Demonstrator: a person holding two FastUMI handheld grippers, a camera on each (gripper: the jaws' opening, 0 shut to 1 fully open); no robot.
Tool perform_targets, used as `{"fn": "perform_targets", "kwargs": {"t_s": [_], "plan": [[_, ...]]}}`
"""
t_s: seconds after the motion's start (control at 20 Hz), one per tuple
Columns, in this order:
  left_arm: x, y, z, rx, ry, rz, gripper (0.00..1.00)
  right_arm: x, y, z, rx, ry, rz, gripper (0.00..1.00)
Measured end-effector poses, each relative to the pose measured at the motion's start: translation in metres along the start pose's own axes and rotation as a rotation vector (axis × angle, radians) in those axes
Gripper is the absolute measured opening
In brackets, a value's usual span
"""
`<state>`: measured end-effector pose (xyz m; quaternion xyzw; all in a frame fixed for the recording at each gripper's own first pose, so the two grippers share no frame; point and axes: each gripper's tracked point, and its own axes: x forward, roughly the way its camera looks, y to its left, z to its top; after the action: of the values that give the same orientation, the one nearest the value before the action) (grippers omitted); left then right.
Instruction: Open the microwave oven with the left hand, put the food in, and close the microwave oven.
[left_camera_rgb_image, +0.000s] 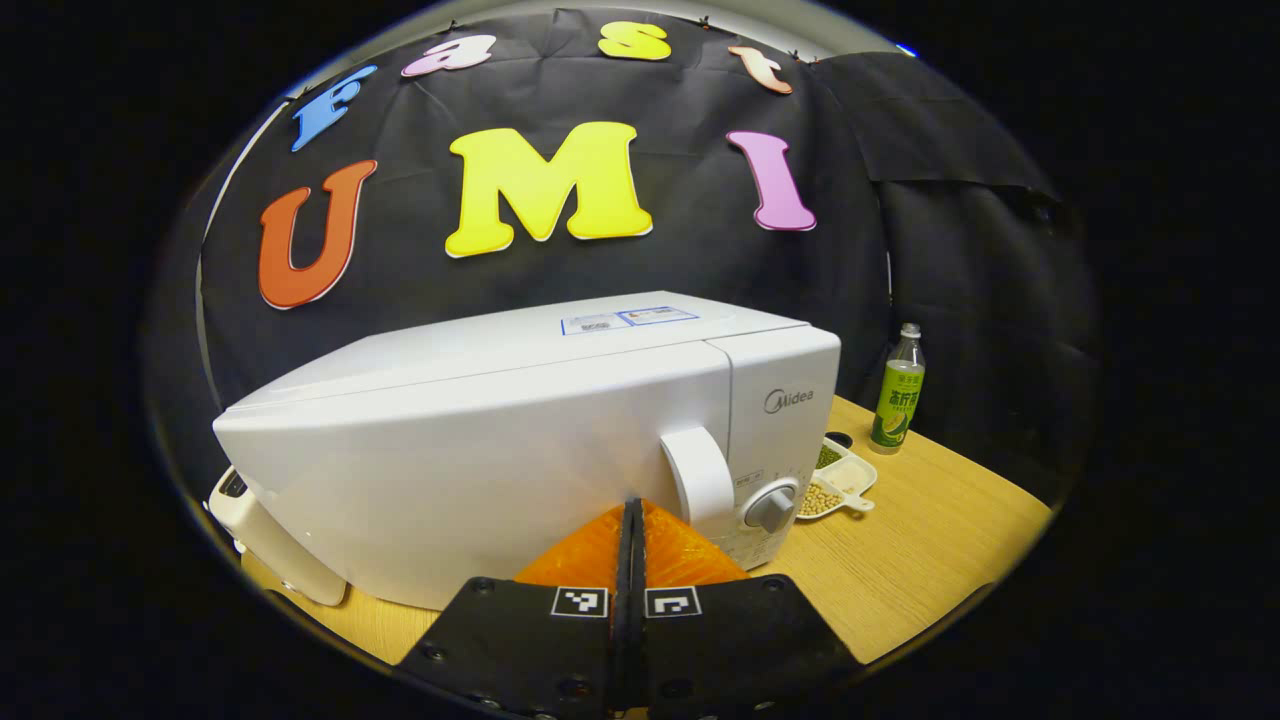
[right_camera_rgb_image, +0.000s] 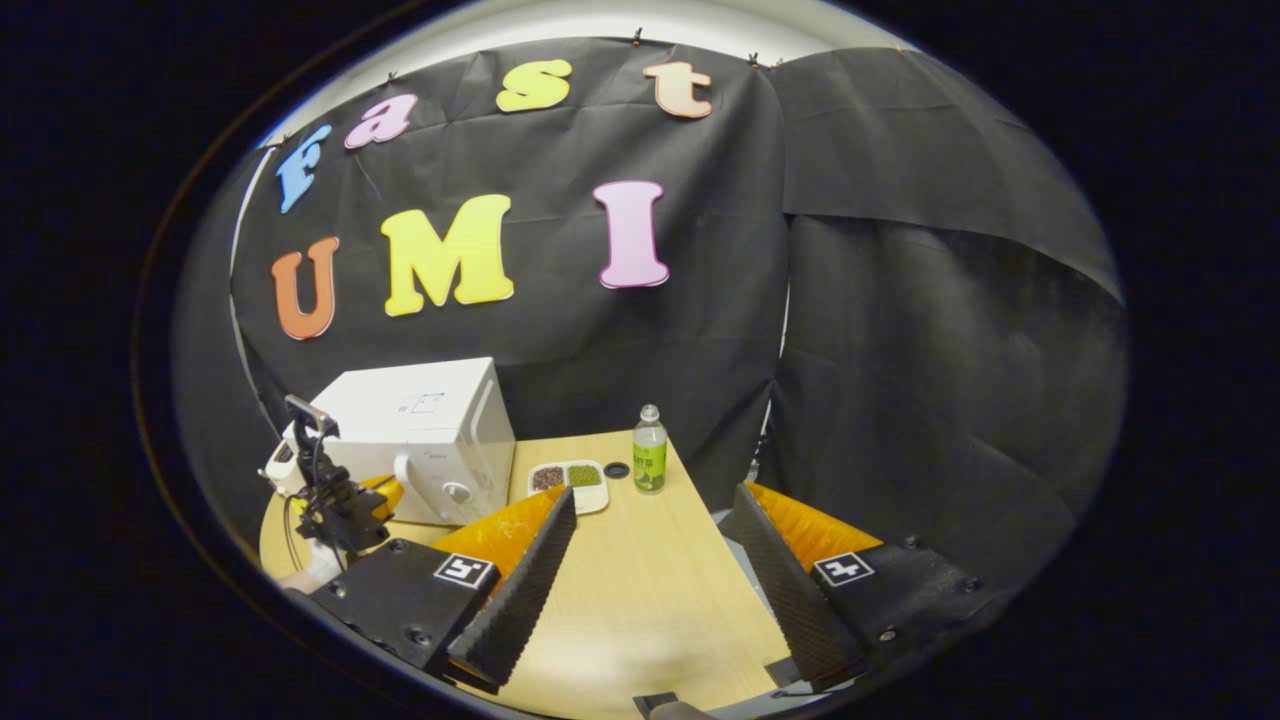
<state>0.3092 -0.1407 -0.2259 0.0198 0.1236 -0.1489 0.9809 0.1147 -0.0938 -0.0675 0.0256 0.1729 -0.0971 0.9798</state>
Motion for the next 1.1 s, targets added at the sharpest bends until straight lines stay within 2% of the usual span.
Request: {"fn": "perform_targets", "kwargs": {"t_s": [0.05,0.1,0.15,0.2,0.25,0.3,0.4,0.45,0.5,0.55,0.6,0.7,0.85,1.1], "plan": [[-0.001,0.001,-0.001,-0.002,0.005,0.009,0.0,-0.001,0.002,0.0,-0.007,-0.003,0.003,0.92],[-0.002,0.002,-0.002,0.0,0.018,0.02,0.1,-0.003,0.006,0.002,-0.009,-0.006,0.01,0.92],[-0.007,0.0,0.0,-0.001,0.018,0.021,0.0,-0.004,0.011,0.002,-0.008,-0.007,0.021,0.92],[-0.011,-0.004,0.005,-0.008,0.009,0.012,0.0,-0.005,0.015,0.003,-0.01,-0.009,0.03,0.92],[-0.017,-0.006,0.009,-0.012,-0.001,0.012,0.0,-0.007,0.017,0.004,-0.013,-0.014,0.036,1.0],[-0.022,-0.005,0.012,-0.007,-0.007,0.021,0.0,-0.01,0.019,0.005,-0.018,-0.021,0.038,0.92],[-0.032,-0.014,0.011,-0.005,0.0,0.002,0.04,-0.016,0.026,0.005,-0.026,-0.03,0.05,0.92],[-0.039,-0.015,0.012,-0.003,-0.003,0.007,0.46,-0.019,0.028,0.005,-0.033,-0.037,0.055,0.92],[-0.046,-0.01,0.015,0.01,-0.009,0.035,0.89,-0.021,0.028,0.005,-0.043,-0.043,0.053,1.0],[-0.056,-0.008,0.017,0.028,-0.011,0.047,0.88,-0.022,0.028,0.005,-0.051,-0.049,0.053,1.0],[-0.065,-0.009,0.019,0.04,-0.013,0.059,0.97,-0.025,0.03,0.004,-0.057,-0.053,0.053,0.92],[-0.085,-0.005,0.026,0.033,-0.019,0.096,0.97,-0.028,0.034,0.001,-0.061,-0.054,0.063,0.92],[-0.125,-0.008,0.044,-0.023,-0.049,0.092,0.97,-0.029,0.039,-0.004,-0.055,-0.056,0.083,0.92],[-0.194,0.022,0.077,-0.019,-0.098,0.141,0.96,-0.025,0.058,-0.011,-0.034,-0.063,0.121,0.92]]}}
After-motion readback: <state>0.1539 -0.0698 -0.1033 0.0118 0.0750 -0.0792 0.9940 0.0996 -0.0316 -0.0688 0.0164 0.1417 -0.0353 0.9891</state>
